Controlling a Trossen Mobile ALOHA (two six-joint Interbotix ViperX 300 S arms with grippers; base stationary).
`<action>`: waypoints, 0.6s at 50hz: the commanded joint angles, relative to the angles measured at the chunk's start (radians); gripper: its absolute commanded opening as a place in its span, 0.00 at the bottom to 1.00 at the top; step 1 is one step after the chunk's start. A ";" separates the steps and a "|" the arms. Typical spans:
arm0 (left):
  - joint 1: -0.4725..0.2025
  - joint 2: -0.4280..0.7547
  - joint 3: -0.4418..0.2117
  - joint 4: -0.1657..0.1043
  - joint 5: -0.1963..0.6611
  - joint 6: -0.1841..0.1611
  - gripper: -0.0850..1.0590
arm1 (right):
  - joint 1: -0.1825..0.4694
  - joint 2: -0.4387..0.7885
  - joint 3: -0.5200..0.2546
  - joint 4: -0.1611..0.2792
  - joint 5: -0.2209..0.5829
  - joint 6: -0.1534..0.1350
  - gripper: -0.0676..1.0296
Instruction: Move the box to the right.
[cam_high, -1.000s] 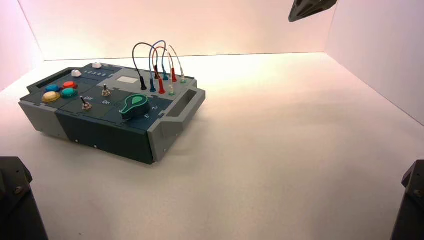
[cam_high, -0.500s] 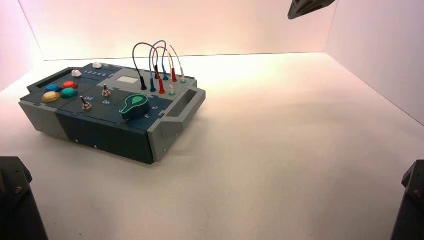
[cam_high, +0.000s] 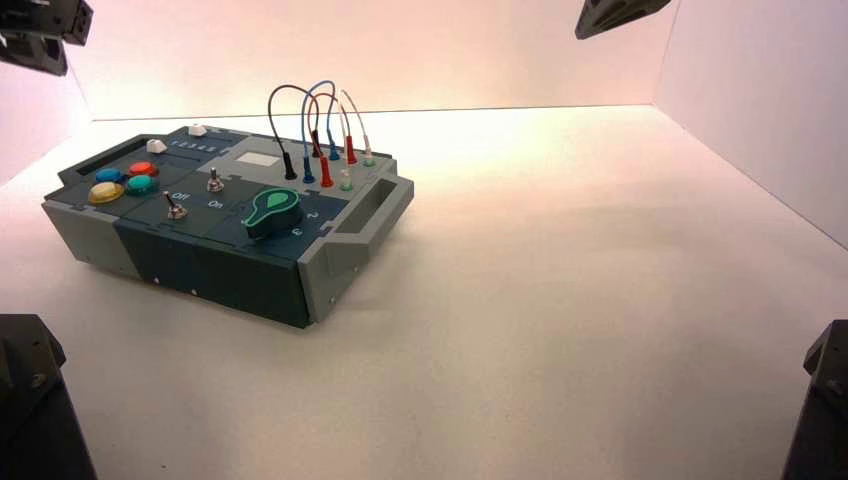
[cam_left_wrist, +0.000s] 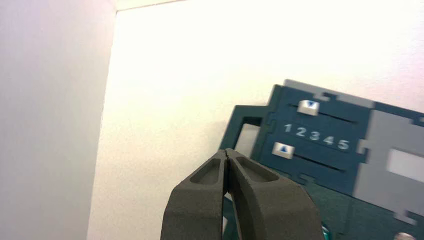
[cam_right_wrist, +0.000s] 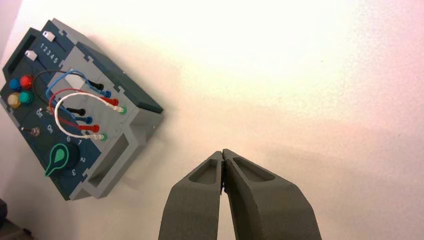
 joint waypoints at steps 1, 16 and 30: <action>0.040 0.028 -0.035 0.002 -0.035 0.008 0.05 | 0.002 -0.021 -0.028 0.005 0.008 -0.003 0.04; 0.067 0.169 -0.087 0.002 -0.066 0.015 0.05 | 0.002 -0.018 -0.029 0.005 0.014 -0.003 0.04; 0.066 0.273 -0.130 -0.008 -0.081 0.012 0.05 | 0.002 -0.006 -0.029 0.003 0.015 -0.003 0.04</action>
